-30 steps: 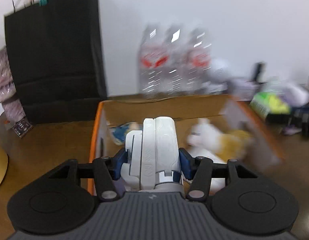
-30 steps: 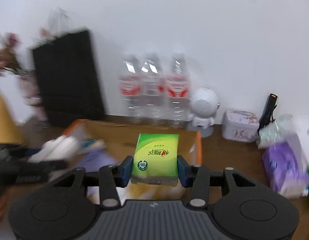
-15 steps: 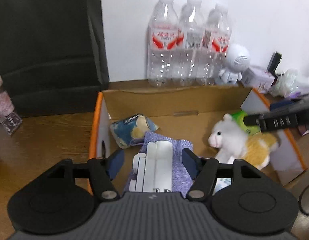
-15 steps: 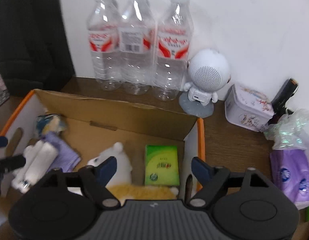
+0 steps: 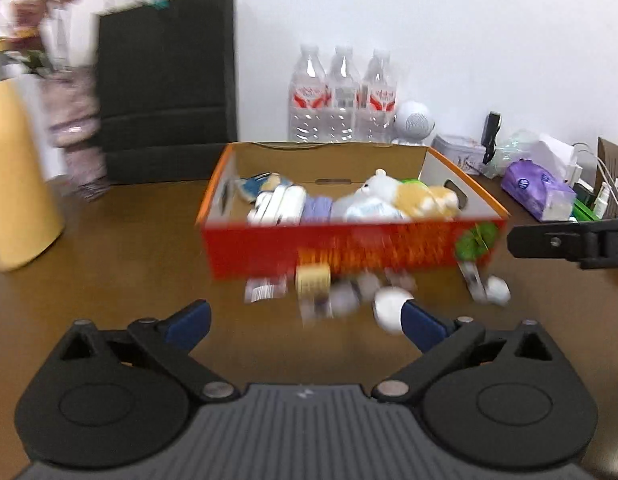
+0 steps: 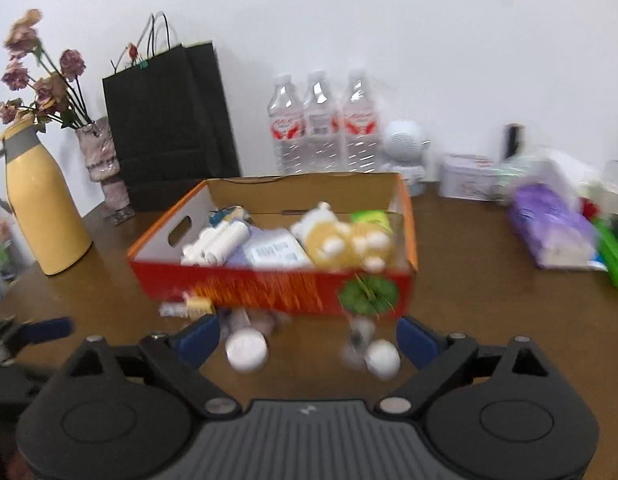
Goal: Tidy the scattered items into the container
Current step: 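Carry the tissue pack and white rolls into the box and open both tools, then grasp a clear wrapper packet with the right tool while the left tool grasps another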
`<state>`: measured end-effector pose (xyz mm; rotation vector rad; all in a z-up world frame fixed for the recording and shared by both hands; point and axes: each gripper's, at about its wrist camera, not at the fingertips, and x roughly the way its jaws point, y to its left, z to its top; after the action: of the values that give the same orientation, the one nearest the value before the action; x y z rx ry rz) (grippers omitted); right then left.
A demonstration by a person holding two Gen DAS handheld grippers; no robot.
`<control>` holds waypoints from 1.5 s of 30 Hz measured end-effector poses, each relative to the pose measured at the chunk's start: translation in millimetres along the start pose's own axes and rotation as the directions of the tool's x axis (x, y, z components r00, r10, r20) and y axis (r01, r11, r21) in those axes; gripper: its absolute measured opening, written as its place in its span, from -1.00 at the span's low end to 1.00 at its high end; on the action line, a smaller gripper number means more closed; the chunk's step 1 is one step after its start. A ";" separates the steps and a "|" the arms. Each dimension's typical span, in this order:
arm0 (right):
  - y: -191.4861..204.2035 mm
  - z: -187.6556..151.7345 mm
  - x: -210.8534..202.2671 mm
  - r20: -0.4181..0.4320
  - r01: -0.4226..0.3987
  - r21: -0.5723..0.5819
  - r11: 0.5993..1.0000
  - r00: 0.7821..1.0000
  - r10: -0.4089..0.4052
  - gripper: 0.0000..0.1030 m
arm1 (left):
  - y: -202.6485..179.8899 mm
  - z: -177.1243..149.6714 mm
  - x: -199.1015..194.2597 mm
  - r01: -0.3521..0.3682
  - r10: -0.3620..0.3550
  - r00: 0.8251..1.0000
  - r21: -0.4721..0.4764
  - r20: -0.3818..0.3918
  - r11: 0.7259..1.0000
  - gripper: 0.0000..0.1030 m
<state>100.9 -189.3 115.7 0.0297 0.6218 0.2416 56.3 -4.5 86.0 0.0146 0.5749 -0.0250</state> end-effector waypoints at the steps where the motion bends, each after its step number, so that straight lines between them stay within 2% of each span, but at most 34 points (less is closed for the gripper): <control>1: 5.9 -22.1 -11.9 0.042 0.052 -0.025 0.998 0.998 -0.050 0.89 | -6.1 -17.2 -15.1 -0.024 0.023 0.999 0.024 0.031 0.999 1.00; 3: 10.1 -57.2 -24.3 0.073 0.097 -0.037 0.995 0.993 -0.094 0.91 | -13.7 -41.3 -36.7 -0.016 0.013 0.999 0.056 0.050 0.998 1.00; 6: 9.1 -89.3 -34.3 0.013 0.038 -0.041 0.998 0.999 -0.037 0.91 | -21.4 -63.2 -53.6 0.135 -0.136 0.991 0.099 0.009 0.986 1.00; 7: 8.3 -95.6 -38.2 0.006 0.026 -0.040 0.999 1.000 -0.026 0.90 | -23.8 -67.6 -55.2 0.163 -0.164 0.986 0.110 0.000 0.980 1.00; 10: 2.3 -109.3 -41.6 -0.022 -0.006 0.000 1.000 1.000 0.006 0.85 | -30.0 -75.0 -50.2 0.165 -0.162 0.986 0.132 -0.030 0.978 1.00; 12: 1.1 -117.7 -39.9 -0.056 0.001 0.017 1.000 0.998 0.000 0.77 | -30.0 -74.4 -42.5 0.148 -0.142 0.988 0.118 -0.057 0.982 0.99; 14: -1.4 -122.5 -37.4 -0.070 0.020 0.019 1.000 0.997 -0.019 0.72 | -26.7 -71.1 -35.5 0.143 -0.137 0.988 0.089 -0.070 0.986 0.92; 16: -4.5 -126.2 -37.8 -0.072 0.025 0.037 0.999 0.997 -0.022 0.71 | -25.5 -66.6 -28.6 0.156 -0.151 0.986 0.072 -0.078 0.985 0.74; 18: -9.5 -125.6 -38.8 -0.061 0.017 0.062 0.998 0.998 -0.013 0.71 | -28.4 -63.3 -20.6 0.154 -0.148 0.986 0.072 -0.076 0.986 0.70; 20: -13.6 -124.9 -39.2 -0.052 0.010 0.076 0.997 0.999 -0.006 0.71 | -33.4 -62.0 -16.9 0.162 -0.156 0.985 0.083 -0.072 0.983 0.50; 22: -16.1 -124.0 -37.2 -0.054 0.014 0.079 0.997 0.998 -0.010 0.71 | -36.2 -62.3 -12.8 0.202 -0.194 0.977 0.081 -0.092 0.976 0.00; 23: -17.3 -123.3 -36.0 -0.058 0.018 0.079 0.997 0.998 -0.014 0.71 | -36.9 -63.7 -10.1 0.223 -0.214 0.970 0.077 -0.112 0.972 -0.12; 27: -22.8 -112.4 -30.4 -0.050 0.028 0.058 0.998 0.998 -0.025 0.71 | -42.1 -67.2 -8.8 0.214 -0.203 0.974 0.110 -0.104 0.971 -0.22; 29: -27.1 -98.9 -28.0 -0.019 0.057 0.032 0.998 0.998 -0.056 0.70 | -41.9 -65.9 -6.6 0.200 -0.189 0.977 0.113 -0.100 0.973 -0.55; 30: -29.0 -91.4 -25.8 -0.009 0.067 0.023 0.997 0.998 -0.067 0.70 | -40.5 -64.4 -4.9 0.197 -0.186 0.977 0.112 -0.101 0.974 -0.62; 33: -35.3 -65.1 -11.2 0.009 0.082 0.009 0.997 0.997 -0.082 0.70 | -29.5 -57.7 2.9 0.234 -0.227 0.967 0.057 -0.114 0.970 -0.65; 36: -37.2 -41.4 14.0 0.008 0.060 0.011 0.998 0.998 -0.060 0.70 | -7.0 -48.5 14.2 0.271 -0.278 0.952 -0.069 -0.131 0.960 -0.68; 41: -33.8 -15.3 72.4 -0.052 0.012 0.023 1.000 0.999 -0.011 0.59 | 26.4 -43.9 25.4 0.203 -0.227 0.968 -0.203 -0.104 0.958 -0.69; 44: -29.5 -9.6 105.7 -0.091 0.007 0.012 1.000 0.996 -0.006 0.35 | 39.5 -44.8 27.4 0.215 -0.250 0.964 -0.281 -0.094 0.935 -0.69; 45: -27.9 -9.9 113.0 -0.101 0.019 0.002 1.000 0.995 -0.019 0.18 | 40.9 -45.1 27.0 0.213 -0.248 0.965 -0.288 -0.091 0.934 -0.69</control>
<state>190.0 -190.5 40.0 0.0145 0.7227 0.2248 55.5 36.8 33.8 -0.3260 0.7001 -0.1739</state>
